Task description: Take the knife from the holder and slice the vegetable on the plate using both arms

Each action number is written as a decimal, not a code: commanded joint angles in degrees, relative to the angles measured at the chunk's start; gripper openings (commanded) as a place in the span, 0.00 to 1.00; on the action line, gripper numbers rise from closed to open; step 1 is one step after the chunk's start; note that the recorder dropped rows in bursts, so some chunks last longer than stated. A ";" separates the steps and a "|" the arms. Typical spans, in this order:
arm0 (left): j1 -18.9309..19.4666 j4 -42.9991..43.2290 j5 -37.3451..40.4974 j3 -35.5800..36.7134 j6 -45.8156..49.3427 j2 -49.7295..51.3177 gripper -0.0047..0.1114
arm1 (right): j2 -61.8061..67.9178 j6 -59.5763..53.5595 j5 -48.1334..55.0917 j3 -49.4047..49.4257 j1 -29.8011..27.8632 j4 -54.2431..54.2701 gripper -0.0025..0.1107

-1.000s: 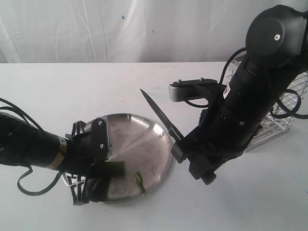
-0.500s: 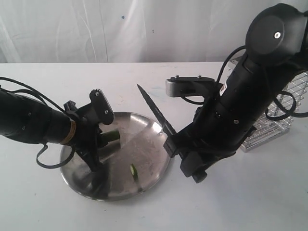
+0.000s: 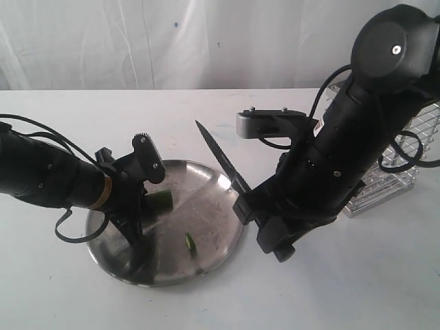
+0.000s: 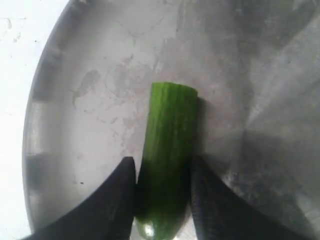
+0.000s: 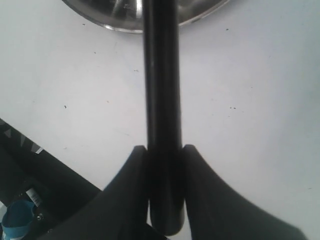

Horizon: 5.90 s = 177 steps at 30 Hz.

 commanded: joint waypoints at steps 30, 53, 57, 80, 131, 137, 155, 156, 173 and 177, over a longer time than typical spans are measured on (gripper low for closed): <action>0.09 -2.85 25.08 -1.29 -15.29 -17.12 0.04 | 18.56 11.60 -8.14 -8.43 10.86 7.61 0.02; 0.90 -3.26 34.44 -4.88 -34.45 -6.93 0.04 | 26.33 30.53 -9.43 -19.08 16.34 -6.51 0.02; 2.92 -3.26 24.70 -5.24 -34.47 -6.93 0.04 | 27.74 30.53 -8.71 -20.34 16.34 -4.50 0.02; 5.70 -3.26 6.98 -6.69 -38.05 -2.26 0.04 | 29.44 33.88 -7.65 -20.47 16.34 -9.24 0.02; 6.93 -5.72 -16.34 -15.66 -31.00 5.12 0.04 | 32.31 30.69 -7.62 -20.47 16.34 -3.96 0.02; 6.83 -5.38 -17.81 -15.18 -28.72 5.12 0.04 | 32.31 30.69 -7.62 -20.47 16.34 -3.96 0.02; 6.83 -4.56 -13.73 -11.23 -26.49 15.51 0.04 | 32.31 30.69 -7.77 -20.47 16.34 -3.83 0.02; 6.83 -4.56 -13.86 -11.23 -26.49 15.80 0.04 | 32.31 30.69 -7.77 -20.47 16.34 -3.83 0.02; 10.23 -5.25 -20.99 -12.05 -30.74 5.42 0.04 | 32.31 30.69 -7.67 -20.47 16.34 -3.74 0.02; 10.09 -5.54 -21.11 -8.24 -31.09 6.08 0.04 | 32.31 30.69 -7.67 -20.47 16.34 -3.74 0.02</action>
